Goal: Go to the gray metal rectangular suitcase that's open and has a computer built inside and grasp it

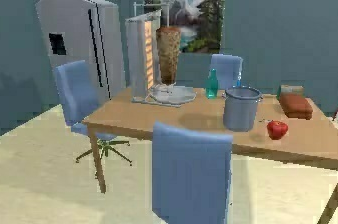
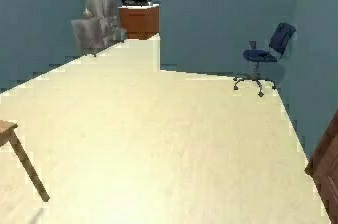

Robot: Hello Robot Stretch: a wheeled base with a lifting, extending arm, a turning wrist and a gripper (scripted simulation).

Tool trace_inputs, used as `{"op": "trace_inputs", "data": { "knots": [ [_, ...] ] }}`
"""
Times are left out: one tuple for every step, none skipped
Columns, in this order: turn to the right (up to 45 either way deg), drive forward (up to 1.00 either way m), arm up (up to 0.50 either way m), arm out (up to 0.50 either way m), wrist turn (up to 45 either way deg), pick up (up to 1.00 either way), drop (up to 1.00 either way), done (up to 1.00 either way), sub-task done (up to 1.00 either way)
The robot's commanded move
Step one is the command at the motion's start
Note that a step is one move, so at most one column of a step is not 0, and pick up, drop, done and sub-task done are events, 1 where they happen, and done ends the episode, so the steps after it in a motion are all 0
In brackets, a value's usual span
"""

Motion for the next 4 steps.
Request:
{"op": "trace_inputs", "data": {
  "knots": [
    [45.0, 0.00, 0.00, 0.00, 0.0, 0.00, 0.00, 0.00, 0.00],
    [33.0, 0.00, 0.00, 0.00, 0.0, 0.00, 0.00, 0.00, 0.00],
    [0.0, 1.00, 0.00, 0.00, 0.0, 0.00, 0.00, 0.00, 0.00],
    [3.0, 0.00, 0.00, 0.00, 0.0, 0.00, 0.00, 0.00, 0.00]
  ]
}}
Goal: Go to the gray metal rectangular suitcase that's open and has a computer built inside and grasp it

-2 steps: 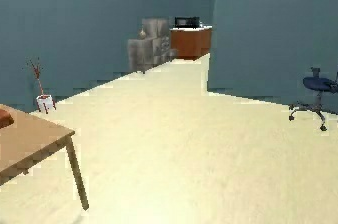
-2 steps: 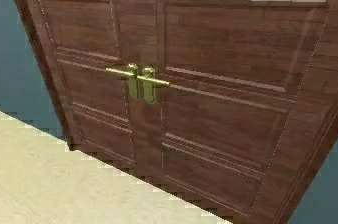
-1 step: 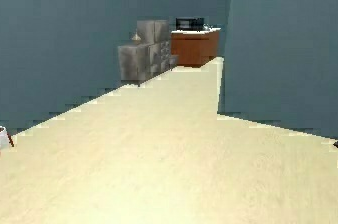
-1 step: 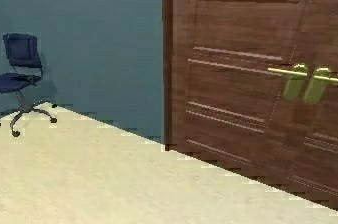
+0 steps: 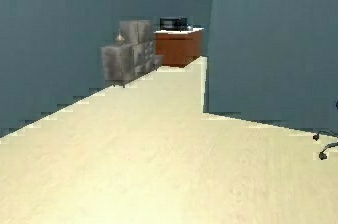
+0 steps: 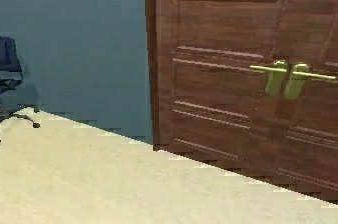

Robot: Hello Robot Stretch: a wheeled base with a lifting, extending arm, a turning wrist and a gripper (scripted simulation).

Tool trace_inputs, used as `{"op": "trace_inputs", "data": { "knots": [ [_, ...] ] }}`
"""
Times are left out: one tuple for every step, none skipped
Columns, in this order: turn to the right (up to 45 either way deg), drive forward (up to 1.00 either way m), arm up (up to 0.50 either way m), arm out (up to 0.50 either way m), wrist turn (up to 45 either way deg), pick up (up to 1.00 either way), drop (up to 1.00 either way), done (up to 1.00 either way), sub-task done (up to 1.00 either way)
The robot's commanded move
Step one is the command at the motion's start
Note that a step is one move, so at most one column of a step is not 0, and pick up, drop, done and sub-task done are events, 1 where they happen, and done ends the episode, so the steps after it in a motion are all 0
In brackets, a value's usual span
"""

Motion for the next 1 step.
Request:
{"op": "trace_inputs", "data": {
  "knots": [
    [0.0, 1.00, 0.00, 0.00, 0.0, 0.00, 0.00, 0.00, 0.00]
  ]
}}
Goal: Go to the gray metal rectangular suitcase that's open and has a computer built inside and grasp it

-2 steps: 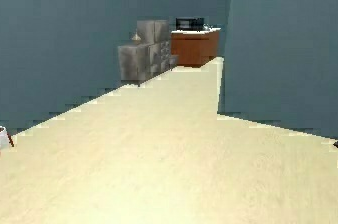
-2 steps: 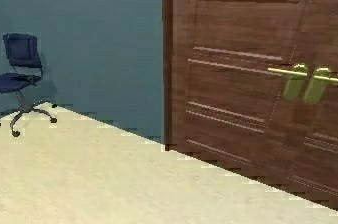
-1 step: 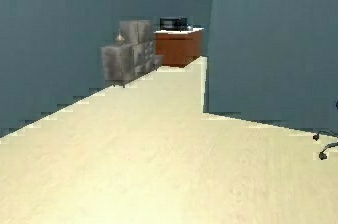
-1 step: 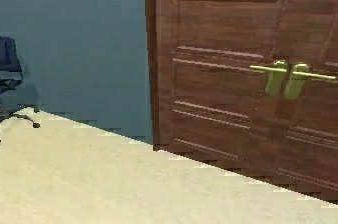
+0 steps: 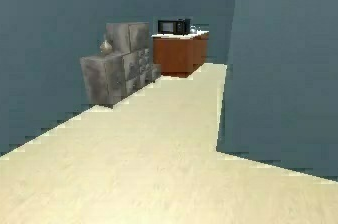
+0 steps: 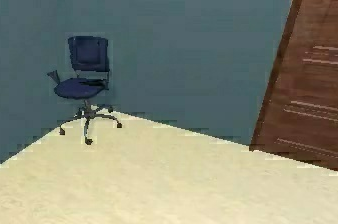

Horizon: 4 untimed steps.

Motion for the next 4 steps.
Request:
{"op": "trace_inputs", "data": {
  "knots": [
    [0.0, 1.00, 0.00, 0.00, 0.0, 0.00, 0.00, 0.00, 0.00],
    [-3.0, 0.00, 0.00, 0.00, 0.0, 0.00, 0.00, 0.00, 0.00],
    [0.0, 0.80, 0.00, 0.00, 0.0, 0.00, 0.00, 0.00, 0.00],
    [18.0, 0.00, 0.00, 0.00, 0.0, 0.00, 0.00, 0.00, 0.00]
  ]
}}
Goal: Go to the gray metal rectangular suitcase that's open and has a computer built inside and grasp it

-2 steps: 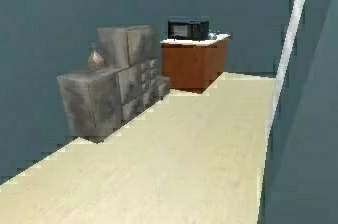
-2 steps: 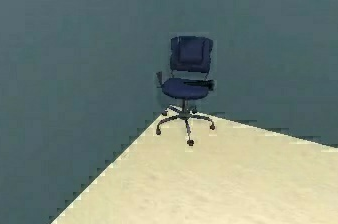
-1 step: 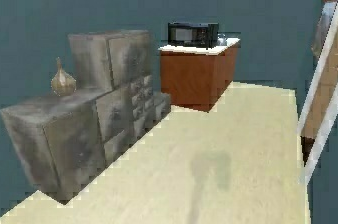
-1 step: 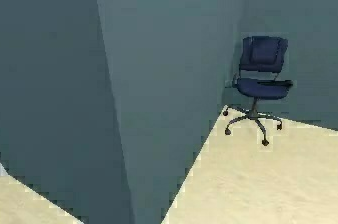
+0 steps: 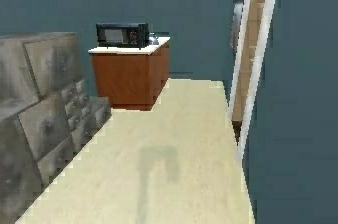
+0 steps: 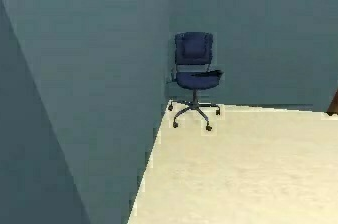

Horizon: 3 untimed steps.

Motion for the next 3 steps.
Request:
{"op": "trace_inputs", "data": {
  "knots": [
    [0.0, 1.00, 0.00, 0.00, 0.0, 0.00, 0.00, 0.00, 0.00],
    [6.0, 0.00, 0.00, 0.00, 0.0, 0.00, 0.00, 0.00, 0.00],
    [0.0, 0.55, 0.00, 0.00, 0.0, 0.00, 0.00, 0.00, 0.00]
  ]
}}
